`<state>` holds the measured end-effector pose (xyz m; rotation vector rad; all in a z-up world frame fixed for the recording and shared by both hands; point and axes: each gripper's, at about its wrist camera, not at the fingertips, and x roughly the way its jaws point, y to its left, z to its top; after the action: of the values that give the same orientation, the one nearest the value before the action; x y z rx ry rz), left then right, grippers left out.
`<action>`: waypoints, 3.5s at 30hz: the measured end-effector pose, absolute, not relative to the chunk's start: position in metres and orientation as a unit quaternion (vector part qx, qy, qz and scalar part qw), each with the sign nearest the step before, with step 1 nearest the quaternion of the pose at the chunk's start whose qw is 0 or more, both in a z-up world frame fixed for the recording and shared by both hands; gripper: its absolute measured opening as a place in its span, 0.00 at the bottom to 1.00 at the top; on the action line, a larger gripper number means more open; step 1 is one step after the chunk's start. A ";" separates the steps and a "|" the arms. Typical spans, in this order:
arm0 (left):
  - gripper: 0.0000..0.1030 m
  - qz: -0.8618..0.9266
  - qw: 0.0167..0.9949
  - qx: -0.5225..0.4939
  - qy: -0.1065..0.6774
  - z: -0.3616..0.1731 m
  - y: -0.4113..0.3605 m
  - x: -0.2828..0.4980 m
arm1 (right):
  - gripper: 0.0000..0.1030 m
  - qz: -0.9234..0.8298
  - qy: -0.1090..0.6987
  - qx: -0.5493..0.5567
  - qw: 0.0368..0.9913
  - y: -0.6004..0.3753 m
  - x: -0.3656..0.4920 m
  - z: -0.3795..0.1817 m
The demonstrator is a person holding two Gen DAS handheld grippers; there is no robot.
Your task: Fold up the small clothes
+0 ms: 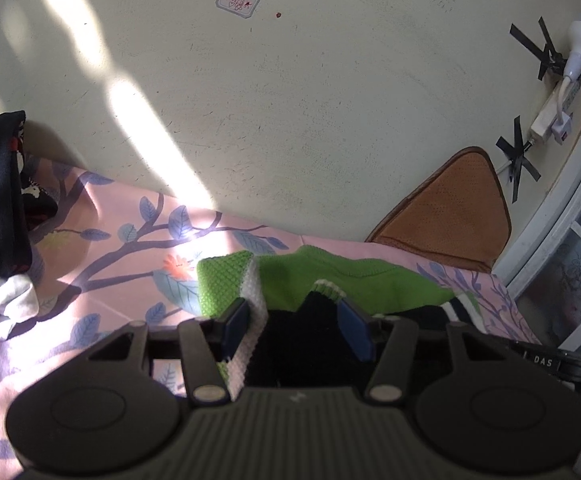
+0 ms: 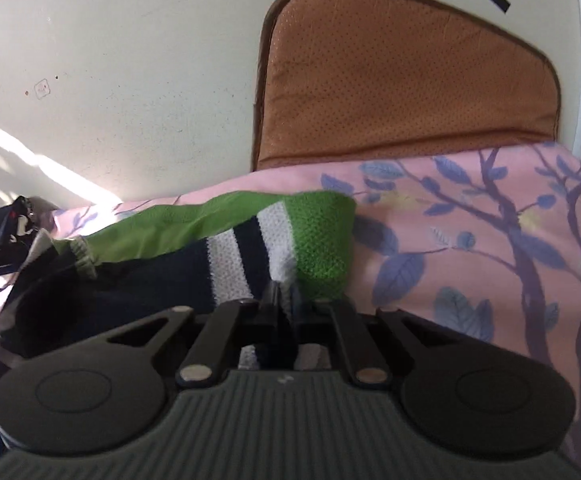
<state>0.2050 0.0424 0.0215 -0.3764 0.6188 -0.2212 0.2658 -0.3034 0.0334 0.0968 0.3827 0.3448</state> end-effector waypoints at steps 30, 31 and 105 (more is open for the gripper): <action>0.45 -0.107 0.883 -0.343 0.303 -0.007 0.090 0.208 | 0.10 0.232 -0.030 -0.133 0.963 -0.152 0.210 0.071; 0.45 -0.104 0.881 -0.351 0.301 -0.008 0.094 0.207 | 0.12 0.263 -0.014 -0.170 0.950 -0.136 0.206 0.061; 0.61 -0.062 0.907 -0.269 0.318 0.020 0.062 0.024 | 0.64 0.337 0.059 0.021 0.939 -0.408 0.038 -0.002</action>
<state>0.0241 0.0623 0.0197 -0.5548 0.6574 -0.1284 0.0383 -0.4080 -0.0020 0.0426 0.1211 0.6883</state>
